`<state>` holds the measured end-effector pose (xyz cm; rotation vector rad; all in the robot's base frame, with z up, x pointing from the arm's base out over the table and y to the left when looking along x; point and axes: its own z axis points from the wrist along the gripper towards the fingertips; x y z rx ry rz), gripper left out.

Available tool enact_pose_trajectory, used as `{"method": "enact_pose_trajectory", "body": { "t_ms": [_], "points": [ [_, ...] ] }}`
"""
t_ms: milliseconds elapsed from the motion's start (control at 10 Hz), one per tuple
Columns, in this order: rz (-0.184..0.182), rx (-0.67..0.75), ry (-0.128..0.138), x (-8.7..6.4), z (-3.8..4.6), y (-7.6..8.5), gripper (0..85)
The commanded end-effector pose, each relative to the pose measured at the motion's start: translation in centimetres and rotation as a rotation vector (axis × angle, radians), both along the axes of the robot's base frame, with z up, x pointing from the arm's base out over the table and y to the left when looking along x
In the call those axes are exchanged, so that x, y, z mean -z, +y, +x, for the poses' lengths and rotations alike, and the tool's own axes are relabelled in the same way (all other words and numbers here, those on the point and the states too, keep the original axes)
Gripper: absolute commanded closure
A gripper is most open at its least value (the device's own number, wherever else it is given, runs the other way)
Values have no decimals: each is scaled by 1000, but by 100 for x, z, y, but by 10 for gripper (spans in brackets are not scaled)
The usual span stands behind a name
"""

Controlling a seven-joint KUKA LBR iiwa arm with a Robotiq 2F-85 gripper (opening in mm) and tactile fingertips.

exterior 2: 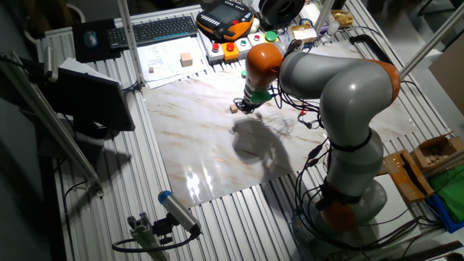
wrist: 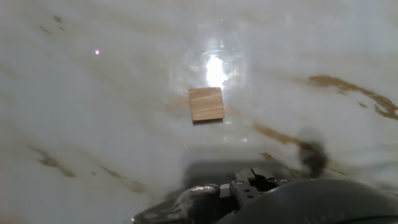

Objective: Approach and touch the side of the small block

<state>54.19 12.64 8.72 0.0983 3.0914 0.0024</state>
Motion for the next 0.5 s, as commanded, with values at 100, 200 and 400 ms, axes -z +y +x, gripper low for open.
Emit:
{"method": "enact_pose_trajectory", "body": {
  "t_ms": [100,200,400],
  "points": [
    [-1,-15,1,37,25,55,843],
    [5,-27,7,63,54,56,843],
    [14,-35,5,100,98,63,843]
  ]
}}
